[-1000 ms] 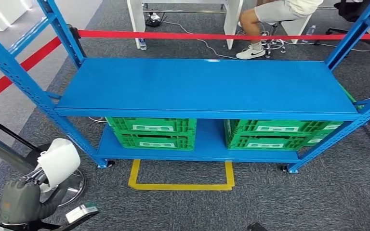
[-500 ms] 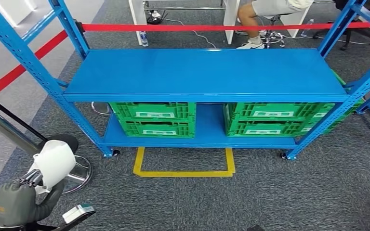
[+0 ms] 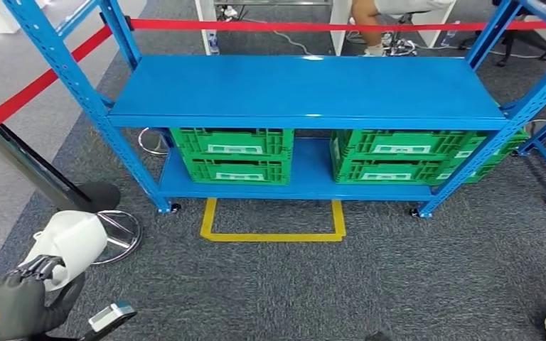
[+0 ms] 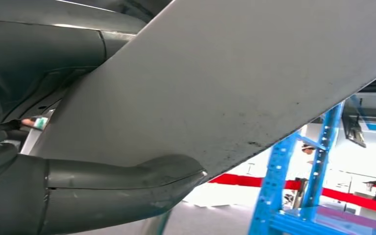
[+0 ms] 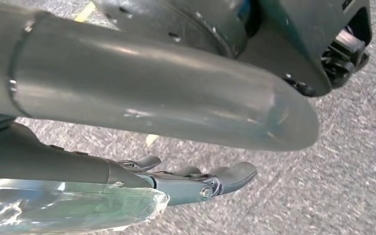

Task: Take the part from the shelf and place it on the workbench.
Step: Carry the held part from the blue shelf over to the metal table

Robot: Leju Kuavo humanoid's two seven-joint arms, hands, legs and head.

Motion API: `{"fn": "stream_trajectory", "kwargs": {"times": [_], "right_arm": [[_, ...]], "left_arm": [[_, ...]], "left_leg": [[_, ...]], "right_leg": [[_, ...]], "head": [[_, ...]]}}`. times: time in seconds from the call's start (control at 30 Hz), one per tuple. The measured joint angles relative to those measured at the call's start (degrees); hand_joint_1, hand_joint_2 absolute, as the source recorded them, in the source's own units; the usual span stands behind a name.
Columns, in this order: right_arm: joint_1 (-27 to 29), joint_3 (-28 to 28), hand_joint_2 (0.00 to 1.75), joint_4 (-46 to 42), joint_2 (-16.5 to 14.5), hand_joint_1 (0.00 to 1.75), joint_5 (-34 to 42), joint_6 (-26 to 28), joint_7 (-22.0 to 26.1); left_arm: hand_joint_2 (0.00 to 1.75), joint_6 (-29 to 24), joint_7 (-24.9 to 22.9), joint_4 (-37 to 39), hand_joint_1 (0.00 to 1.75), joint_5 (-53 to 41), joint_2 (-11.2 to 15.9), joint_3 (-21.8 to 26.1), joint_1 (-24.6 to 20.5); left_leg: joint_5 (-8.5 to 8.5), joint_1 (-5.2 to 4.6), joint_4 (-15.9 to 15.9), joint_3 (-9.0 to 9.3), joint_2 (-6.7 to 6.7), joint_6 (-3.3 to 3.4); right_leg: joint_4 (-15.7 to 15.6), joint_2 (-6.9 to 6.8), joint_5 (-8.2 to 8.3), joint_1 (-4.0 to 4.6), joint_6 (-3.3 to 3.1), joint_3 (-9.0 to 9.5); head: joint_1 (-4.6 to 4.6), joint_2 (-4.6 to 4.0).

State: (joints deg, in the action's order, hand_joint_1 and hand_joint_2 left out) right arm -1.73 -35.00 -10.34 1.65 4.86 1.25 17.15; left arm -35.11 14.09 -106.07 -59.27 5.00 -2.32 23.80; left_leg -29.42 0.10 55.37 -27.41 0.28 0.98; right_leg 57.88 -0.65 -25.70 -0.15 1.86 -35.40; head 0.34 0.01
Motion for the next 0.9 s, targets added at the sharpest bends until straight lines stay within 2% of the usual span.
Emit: {"fn": "stream_trajectory", "kwargs": {"times": [0.03, 0.1, 0.13, 0.27, 0.33, 0.37, 0.4, 0.47, 0.5, 0.53, 0.57, 0.63, 0.67, 0.7, 0.73, 0.77, 0.83, 0.87, 0.9], "right_arm": [[0.1, 0.0, 0.0, 0.1, 0.1, 0.0, 0.0, 0.0, 0.0], [0.2, 0.0, 0.0, 0.1, 0.1, 0.0, 0.0, 0.0, 0.0], [0.2, 0.0, 0.0, 0.1, 0.1, 0.0, 0.0, -0.1, 0.0], [0.2, 0.0, 0.0, 0.1, 0.1, 0.0, 0.0, 0.0, 0.0], [0.2, 0.0, 0.0, 0.1, 0.1, 0.0, 0.0, 0.0, 0.0], [0.2, 0.0, 0.0, 0.1, 0.1, 0.0, 0.0, 0.0, 0.0], [0.1, 0.0, 0.0, 0.1, 0.1, 0.0, 0.0, 0.0, 0.0], [-0.1, 0.0, 0.0, 0.1, 0.1, 0.0, 0.0, 0.0, 0.0], [-0.1, 0.0, 0.0, 0.1, 0.1, 0.0, 0.0, 0.0, 0.0], [0.0, 0.0, 0.0, 0.1, 0.1, 0.0, 0.0, 0.0, 0.0], [0.0, 0.0, 0.0, 0.1, 0.1, 0.0, 0.0, 0.0, 0.0], [0.0, 0.0, 0.0, 0.1, 0.1, 0.0, 0.0, 0.0, 0.0], [0.0, 0.0, 0.0, 0.1, 0.1, 0.0, 0.0, 0.0, 0.0], [0.0, 0.0, 0.0, 0.1, 0.1, 0.0, 0.1, 0.1, 0.0], [0.0, 0.0, 0.0, 0.1, 0.1, 0.0, 0.1, 0.1, 0.0], [0.0, 0.0, 0.0, 0.1, 0.1, 0.0, 0.1, 0.1, 0.0], [0.0, 0.0, 0.0, 0.1, 0.0, 0.0, 0.1, 0.1, 0.0], [0.0, 0.0, 0.0, 0.1, 0.0, 0.0, 0.1, 0.0, 0.0], [0.0, 0.0, 0.0, 0.1, -0.1, 0.0, 0.1, 0.0, 0.0]], "left_arm": [[1.75, 0.0, 0.0, 0.0, 1.75, 0.0, -0.1, 0.0, 0.0], [1.75, -0.1, 0.0, 0.0, 1.75, -0.1, -0.2, 0.0, 0.1], [1.75, -0.1, 0.0, 0.0, 1.75, -0.1, -0.3, 0.0, 0.1], [1.75, -0.1, 0.0, 0.0, 1.75, -0.1, -0.3, 0.0, 0.1], [1.75, -0.1, 0.0, 0.0, 1.75, 0.0, -0.3, 0.1, 0.1], [1.75, -0.1, -0.1, 0.0, 1.75, 0.1, -0.3, 0.1, 0.1], [1.75, -0.1, -0.2, 0.0, 1.75, 0.6, -0.3, 0.1, 0.2], [1.75, 0.0, -0.4, 0.0, 1.75, 1.6, -0.4, 0.1, 0.2], [1.75, 0.0, -0.5, -0.1, 1.75, 2.1, -0.4, 0.1, 0.3], [1.75, 0.0, -0.5, -0.1, 1.75, 2.3, -0.4, 0.1, 0.3], [1.75, 0.1, -0.5, -0.1, 1.75, 2.5, -0.5, 0.2, 0.3], [1.75, 0.3, -0.5, -0.1, 1.75, 2.8, -0.5, 0.2, 0.4], [1.75, 0.4, -0.5, -0.1, 1.75, 2.9, -0.6, 0.3, 0.4], [1.75, 0.5, -0.5, -0.1, 1.75, 3.0, -0.6, 0.3, 0.4], [1.75, 0.6, -0.5, 0.0, 1.75, 3.1, -0.6, 0.3, 0.4], [1.75, 0.6, -0.5, 0.0, 1.75, 3.1, -0.6, 0.3, 0.4], [1.75, 0.7, -0.5, -0.1, 1.75, 3.1, -0.6, 0.3, 0.4], [1.75, 0.7, -0.5, -0.1, 1.75, 3.1, -0.6, 0.3, 0.4], [1.75, 0.7, -0.5, -0.1, 1.75, 3.2, -0.6, 0.3, 0.3]], "left_leg": [[0.76, 0.06, -0.1, -0.79, 0.12, 0.47], [1.68, 0.04, -0.2, -1.89, 0.2, 0.92], [1.87, 0.01, -0.2, -2.14, 0.21, 0.99], [1.93, 0.0, -0.2, -2.22, 0.21, 0.99], [2.53, -0.14, -0.2, -2.94, 0.22, 1.07], [3.42, -0.3, -0.1, -4.06, 0.24, 1.06], [4.96, -0.55, 0.1, -5.65, 0.27, 0.83], [7.85, -0.88, 0.3, -8.29, 0.31, 0.12], [8.43, -0.94, 0.5, -8.98, 0.24, -0.35], [7.46, -0.88, 1.1, -9.34, 0.14, -0.72], [5.48, -0.79, 2.7, -9.91, 0.05, -1.12], [-0.37, -0.46, 9.4, -11.76, -0.03, -1.79], [-2.57, -0.31, 13.4, -12.64, -0.03, -1.95], [-3.63, -0.23, 16.5, -13.03, -0.03, -2.0], [-3.45, -0.2, 17.7, -12.58, -0.03, -1.94], [-2.38, -0.22, 16.8, -11.09, -0.04, -1.74], [-0.02, -0.43, 10.1, -5.92, -0.15, -0.77], [0.46, -0.6, 6.4, -3.52, -0.18, -0.24], [0.53, -0.8, 3.7, -1.96, -0.2, 0.2]], "right_leg": [[1.7, 0.14, -2.08, -0.02, 0.25, -0.88], [5.3, 0.32, -6.37, -0.06, 0.45, -2.32], [6.5, 0.35, -7.5, -0.08, 0.48, -2.68], [6.9, 0.35, -7.81, -0.08, 0.49, -2.77], [10.6, 0.38, -9.7, -0.08, 0.53, -3.43], [12.1, 0.4, -9.11, -0.06, 0.47, -2.53], [9.0, 0.47, -8.77, 0.01, 0.25, 1.27], [-0.1, 0.57, -6.21, 0.2, -0.31, 9.1], [-4.5, 0.49, -6.19, 0.16, -0.66, 11.77], [-4.4, 0.38, -5.7, 0.06, -1.05, 11.39], [-4.3, 0.25, -5.17, -0.07, -1.52, 10.89], [-3.7, 0.12, -4.24, -0.1, -2.21, 9.49], [-3.2, 0.08, -3.86, -0.04, -2.3, 8.59], [-2.7, 0.06, -3.55, 0.02, -2.31, 7.63], [-2.2, 0.04, -3.29, 0.09, -2.3, 6.68], [-1.7, 0.05, -3.06, 0.18, -2.3, 5.83], [-0.9, 0.09, -2.68, 0.39, -2.26, 4.55], [-0.6, 0.09, -2.45, 0.49, -2.13, 4.15], [-0.4, 0.06, -2.13, 0.49, -1.89, 3.83]], "head": [[0.1, 0.01], [0.36, 0.01], [0.41, 0.01], [0.43, 0.01], [0.44, -0.01], [0.44, -0.01], [0.43, -0.01], [0.44, 0.0], [0.48, 0.0], [0.47, 0.01], [0.42, 0.0], [0.23, 0.0], [0.18, -0.01], [0.15, -0.01], [0.16, -0.01], [0.15, -0.01], [0.18, -0.01], [0.21, -0.01], [0.21, -0.01]]}}
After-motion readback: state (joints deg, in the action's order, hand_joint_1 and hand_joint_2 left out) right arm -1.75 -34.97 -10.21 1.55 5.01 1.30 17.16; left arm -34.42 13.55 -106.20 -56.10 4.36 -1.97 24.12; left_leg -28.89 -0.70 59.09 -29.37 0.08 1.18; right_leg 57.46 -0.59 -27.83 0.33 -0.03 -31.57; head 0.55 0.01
